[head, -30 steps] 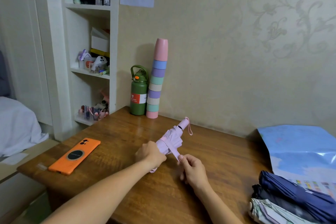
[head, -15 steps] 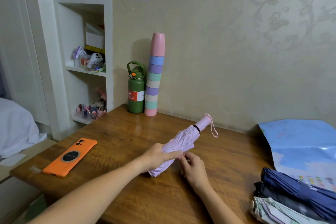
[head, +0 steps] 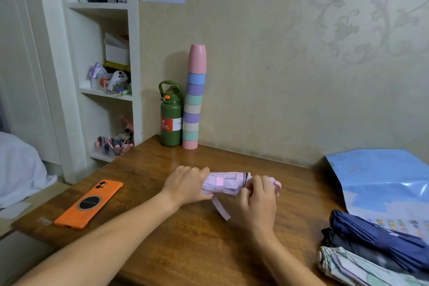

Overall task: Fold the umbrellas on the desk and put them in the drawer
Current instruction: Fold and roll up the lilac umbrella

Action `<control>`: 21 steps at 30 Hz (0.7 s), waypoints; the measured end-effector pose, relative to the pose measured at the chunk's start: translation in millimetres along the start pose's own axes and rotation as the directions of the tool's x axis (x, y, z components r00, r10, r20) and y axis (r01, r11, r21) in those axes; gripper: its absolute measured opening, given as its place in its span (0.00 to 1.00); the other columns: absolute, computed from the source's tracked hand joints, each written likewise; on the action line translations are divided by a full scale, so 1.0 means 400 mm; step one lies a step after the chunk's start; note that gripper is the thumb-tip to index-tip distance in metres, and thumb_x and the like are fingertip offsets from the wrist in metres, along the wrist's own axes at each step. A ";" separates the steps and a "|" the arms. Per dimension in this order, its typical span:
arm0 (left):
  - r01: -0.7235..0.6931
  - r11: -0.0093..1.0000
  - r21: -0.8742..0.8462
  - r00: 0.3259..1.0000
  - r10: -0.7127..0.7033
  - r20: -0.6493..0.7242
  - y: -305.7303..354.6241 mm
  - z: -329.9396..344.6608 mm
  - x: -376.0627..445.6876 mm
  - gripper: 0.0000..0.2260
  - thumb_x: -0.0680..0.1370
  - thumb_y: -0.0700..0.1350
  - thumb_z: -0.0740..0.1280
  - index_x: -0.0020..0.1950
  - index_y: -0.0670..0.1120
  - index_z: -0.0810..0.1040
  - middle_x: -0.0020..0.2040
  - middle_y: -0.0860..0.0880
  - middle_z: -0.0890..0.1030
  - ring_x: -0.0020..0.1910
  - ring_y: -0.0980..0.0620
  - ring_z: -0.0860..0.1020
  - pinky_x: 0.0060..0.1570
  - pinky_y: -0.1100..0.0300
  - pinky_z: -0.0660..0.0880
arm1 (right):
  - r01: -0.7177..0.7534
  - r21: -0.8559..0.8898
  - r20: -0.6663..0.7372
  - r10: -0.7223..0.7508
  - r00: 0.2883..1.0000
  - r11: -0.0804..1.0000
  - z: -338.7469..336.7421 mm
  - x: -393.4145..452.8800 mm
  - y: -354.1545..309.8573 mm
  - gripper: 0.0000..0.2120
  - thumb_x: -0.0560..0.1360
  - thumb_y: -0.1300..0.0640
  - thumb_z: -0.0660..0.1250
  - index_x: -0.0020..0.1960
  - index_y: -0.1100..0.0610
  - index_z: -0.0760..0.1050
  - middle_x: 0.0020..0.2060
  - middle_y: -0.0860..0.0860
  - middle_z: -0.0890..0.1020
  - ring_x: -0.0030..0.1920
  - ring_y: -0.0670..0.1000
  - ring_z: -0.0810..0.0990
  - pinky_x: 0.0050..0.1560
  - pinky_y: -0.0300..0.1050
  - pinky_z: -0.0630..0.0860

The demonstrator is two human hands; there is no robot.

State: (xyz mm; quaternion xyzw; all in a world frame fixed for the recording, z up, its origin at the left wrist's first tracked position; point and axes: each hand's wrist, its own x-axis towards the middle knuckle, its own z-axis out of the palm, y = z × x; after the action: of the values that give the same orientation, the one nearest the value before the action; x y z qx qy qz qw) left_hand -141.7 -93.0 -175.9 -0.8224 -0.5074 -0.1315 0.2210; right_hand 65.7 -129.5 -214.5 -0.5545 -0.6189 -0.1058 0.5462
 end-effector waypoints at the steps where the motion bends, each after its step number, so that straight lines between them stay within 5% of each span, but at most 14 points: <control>1: -0.069 0.997 0.020 0.996 0.070 -0.050 -0.006 0.003 -0.002 0.25 0.77 0.68 0.66 0.63 0.50 0.77 0.52 0.50 0.84 0.47 0.51 0.83 0.42 0.59 0.76 | 0.062 0.009 0.005 -0.062 0.998 0.998 -0.011 0.030 -0.005 0.02 0.70 0.59 0.58 0.40 0.56 0.69 0.39 0.48 0.71 0.40 0.50 0.67 0.40 0.43 0.62; 3: -0.229 0.966 0.115 0.958 0.245 -0.150 -0.015 0.009 -0.001 0.22 0.75 0.67 0.70 0.55 0.50 0.79 0.43 0.50 0.84 0.38 0.52 0.82 0.37 0.60 0.76 | 0.090 0.040 0.135 -0.095 0.986 0.995 -0.016 0.096 -0.007 0.03 0.72 0.58 0.59 0.41 0.56 0.72 0.40 0.49 0.74 0.42 0.52 0.71 0.42 0.46 0.68; 5: -0.338 0.922 0.192 0.897 0.377 -0.231 -0.011 0.014 -0.001 0.21 0.71 0.67 0.73 0.47 0.50 0.79 0.36 0.51 0.82 0.31 0.52 0.78 0.30 0.61 0.72 | -0.018 -0.017 0.442 0.024 0.897 1.000 -0.017 0.155 -0.012 0.07 0.76 0.57 0.60 0.44 0.54 0.77 0.42 0.50 0.80 0.45 0.53 0.78 0.46 0.51 0.75; 8: -0.394 0.879 0.270 0.817 0.469 -0.334 0.015 0.011 0.002 0.18 0.71 0.64 0.74 0.45 0.50 0.78 0.34 0.50 0.80 0.29 0.52 0.75 0.29 0.62 0.66 | -0.100 -0.273 0.789 0.282 0.547 0.957 -0.020 0.213 -0.019 0.17 0.83 0.48 0.58 0.52 0.56 0.83 0.51 0.55 0.85 0.52 0.56 0.82 0.54 0.49 0.78; 10: -0.392 0.874 0.286 0.792 0.479 -0.379 0.034 0.012 0.002 0.17 0.72 0.61 0.75 0.44 0.49 0.77 0.34 0.50 0.78 0.28 0.51 0.73 0.29 0.61 0.64 | -0.236 -0.365 0.867 0.422 0.266 0.900 -0.037 0.227 -0.034 0.26 0.84 0.39 0.55 0.60 0.58 0.81 0.55 0.55 0.84 0.52 0.54 0.82 0.59 0.48 0.77; 12: -0.380 0.887 0.263 0.799 0.458 -0.389 0.048 0.017 0.005 0.15 0.72 0.58 0.75 0.45 0.49 0.76 0.33 0.49 0.77 0.28 0.50 0.72 0.29 0.58 0.64 | -0.190 -0.362 0.919 0.383 0.090 0.913 -0.057 0.227 -0.054 0.22 0.84 0.39 0.57 0.64 0.54 0.77 0.56 0.52 0.83 0.52 0.52 0.82 0.58 0.48 0.77; 14: -0.374 0.894 0.247 0.818 0.443 -0.367 0.050 0.027 0.007 0.14 0.71 0.56 0.75 0.45 0.49 0.76 0.34 0.49 0.77 0.29 0.49 0.71 0.29 0.58 0.65 | -0.173 -0.324 0.937 0.341 0.077 0.930 -0.054 0.225 -0.047 0.11 0.84 0.46 0.60 0.59 0.50 0.76 0.54 0.51 0.83 0.49 0.51 0.80 0.53 0.45 0.76; 18: -0.398 0.887 0.234 0.819 0.458 -0.345 0.041 0.043 -0.003 0.16 0.75 0.62 0.71 0.47 0.50 0.77 0.36 0.51 0.80 0.30 0.52 0.74 0.29 0.61 0.66 | -0.634 -0.271 0.926 0.375 0.034 0.725 -0.034 0.215 0.006 0.09 0.78 0.54 0.71 0.52 0.59 0.84 0.50 0.56 0.87 0.48 0.55 0.85 0.52 0.50 0.81; 21: -0.408 0.883 0.231 0.807 0.467 -0.361 0.046 0.036 -0.010 0.18 0.74 0.62 0.72 0.49 0.49 0.77 0.36 0.50 0.81 0.30 0.52 0.75 0.29 0.61 0.66 | -0.806 -0.106 0.931 0.342 0.125 0.582 -0.007 0.203 0.035 0.09 0.73 0.66 0.74 0.53 0.62 0.84 0.47 0.59 0.87 0.48 0.58 0.85 0.52 0.52 0.81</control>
State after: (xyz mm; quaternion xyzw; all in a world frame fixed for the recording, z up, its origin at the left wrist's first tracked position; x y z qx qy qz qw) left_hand -127.3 -96.0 -194.4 -0.8536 -0.2547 -0.2084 0.4039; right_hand 95.5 -80.2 -155.6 -0.5808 -0.5326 0.5709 0.2305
